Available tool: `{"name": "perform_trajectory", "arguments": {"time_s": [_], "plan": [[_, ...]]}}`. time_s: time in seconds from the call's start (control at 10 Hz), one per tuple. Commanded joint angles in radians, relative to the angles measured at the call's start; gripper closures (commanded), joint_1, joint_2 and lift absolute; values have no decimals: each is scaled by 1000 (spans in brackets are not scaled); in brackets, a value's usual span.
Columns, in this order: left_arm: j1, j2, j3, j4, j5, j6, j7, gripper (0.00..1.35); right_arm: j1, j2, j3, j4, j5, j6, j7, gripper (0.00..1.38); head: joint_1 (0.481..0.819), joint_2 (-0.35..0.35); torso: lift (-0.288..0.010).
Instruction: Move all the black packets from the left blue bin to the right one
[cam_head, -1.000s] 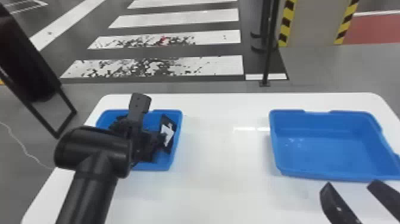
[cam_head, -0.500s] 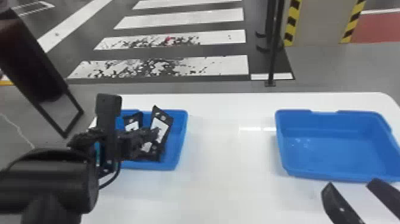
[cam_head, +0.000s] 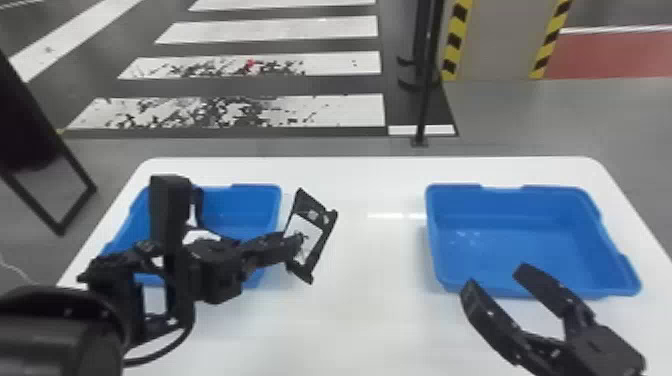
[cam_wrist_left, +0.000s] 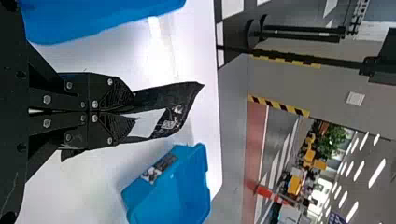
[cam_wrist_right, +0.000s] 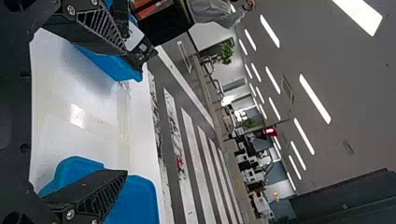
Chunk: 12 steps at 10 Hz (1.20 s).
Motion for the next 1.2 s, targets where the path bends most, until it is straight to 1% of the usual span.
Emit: {"name": "perform_trajectory", "arguments": {"time_s": [0.0, 0.2, 0.4, 0.5, 0.7, 0.9, 1.0, 1.1], "plan": [[17, -2, -34, -11, 39, 8, -8, 1207, -111, -9, -3, 85, -22, 52, 41, 116, 695, 53, -140], [27, -1, -82, -11, 95, 8, -17, 1207, -179, -23, -3, 129, -108, 170, 50, 111, 695, 16, -140], [32, 3, -130, -13, 145, 6, -23, 1207, -223, -35, -1, 166, -200, 258, 49, 111, 695, -24, -140], [29, 6, -152, -16, 157, 6, -26, 1207, -238, -41, 5, 190, -258, 288, 49, 113, 695, -34, -140], [27, 9, -184, -16, 191, 8, -26, 1207, -265, -52, 23, 217, -335, 329, 47, 114, 695, -59, -140], [22, 10, -204, -16, 197, 20, -26, 1207, -300, -61, 31, 247, -355, 327, 43, 145, 695, -67, -140], [22, 10, -206, -16, 197, 28, -26, 1207, -309, -63, 33, 261, -363, 290, 38, 315, 695, -73, -140], [27, 12, -202, -13, 197, 30, -26, 1207, -312, -63, 33, 266, -375, 288, 34, 757, 695, -79, -140]]}}
